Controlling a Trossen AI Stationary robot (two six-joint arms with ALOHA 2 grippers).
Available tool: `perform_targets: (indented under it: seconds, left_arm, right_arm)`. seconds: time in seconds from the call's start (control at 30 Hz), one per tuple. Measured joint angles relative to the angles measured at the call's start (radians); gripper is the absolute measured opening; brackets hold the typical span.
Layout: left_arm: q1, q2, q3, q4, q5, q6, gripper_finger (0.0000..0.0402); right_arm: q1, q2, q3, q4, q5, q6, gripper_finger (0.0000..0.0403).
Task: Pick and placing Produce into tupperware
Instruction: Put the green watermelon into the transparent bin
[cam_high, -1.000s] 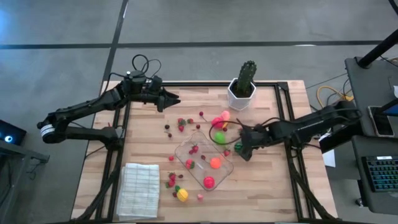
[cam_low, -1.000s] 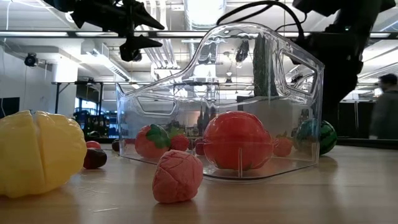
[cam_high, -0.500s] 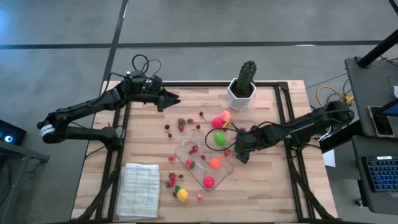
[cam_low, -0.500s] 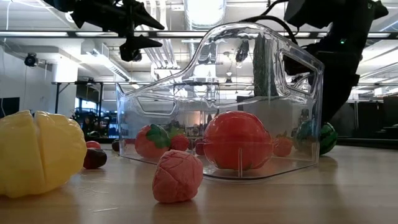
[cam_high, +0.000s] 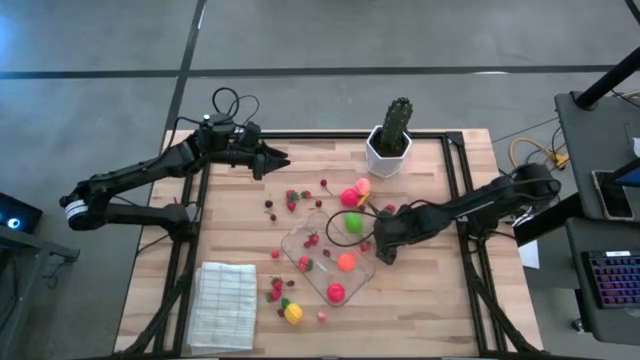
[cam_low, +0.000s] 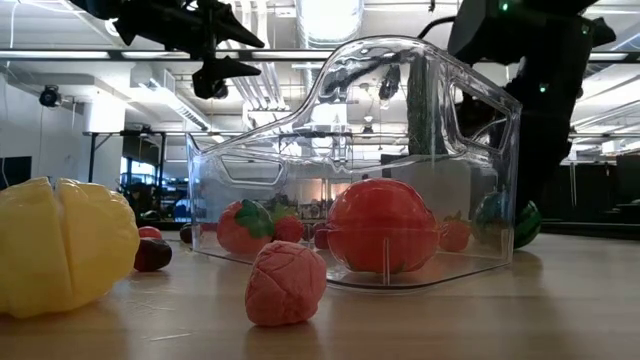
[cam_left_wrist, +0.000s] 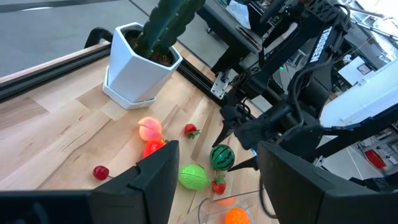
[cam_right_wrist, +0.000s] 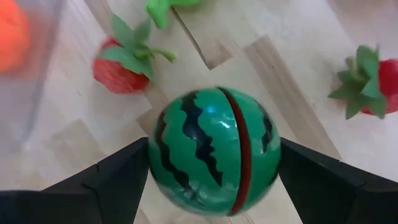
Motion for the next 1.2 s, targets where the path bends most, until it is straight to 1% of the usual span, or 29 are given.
perform_targets:
  seconds: [0.07, 0.2, 0.3, 0.43, 0.57, 0.83, 0.9, 1.07, 1.13, 1.2]
  left_arm:
    - [0.0, 0.0, 0.0, 0.0, 0.0, 0.0, 0.0202]
    - [0.0, 0.0, 0.0, 0.0, 0.0, 0.0, 0.0202]
    - [0.0, 0.0, 0.0, 0.0, 0.0, 0.001, 0.0202]
    - [0.0, 0.0, 0.0, 0.0, 0.0, 0.001, 0.0202]
    - [0.0, 0.0, 0.0, 0.0, 0.0, 0.001, 0.0202]
    - [-0.001, 0.0, 0.0, 0.0, 0.0, -0.001, 0.0202]
    - [-0.001, 0.0, 0.0, 0.0, 0.0, -0.001, 0.0202]
    - [-0.001, 0.0, 0.0, 0.0, 0.001, -0.001, 0.0202]
    - [-0.001, 0.0, 0.0, 0.0, 0.001, -0.001, 0.0202]
    - [-0.001, 0.0, 0.0, 0.0, 0.001, -0.002, 0.0202]
  right_arm:
    - [0.0, 0.031, 0.0, 0.0, -0.003, 0.013, 0.0327]
    - [0.001, 0.074, 0.0, -0.002, -0.05, 0.13, 0.0326]
    - [0.015, 0.082, 0.005, -0.003, -0.044, 0.167, 0.0325]
    - [0.022, 0.074, 0.018, -0.002, -0.039, 0.164, 0.0325]
    - [0.022, 0.064, 0.026, -0.001, -0.007, 0.143, 0.0324]
    - [0.022, 0.064, 0.027, -0.002, -0.001, 0.116, 0.0322]
    - [0.019, 0.064, 0.026, -0.002, 0.0, 0.116, 0.031]
    - [0.02, 0.064, 0.026, 0.0, 0.001, 0.115, 0.0263]
    - [0.019, 0.064, 0.026, 0.001, 0.003, 0.116, 0.0256]
    - [0.019, 0.064, 0.026, 0.001, 0.004, 0.116, 0.0257]
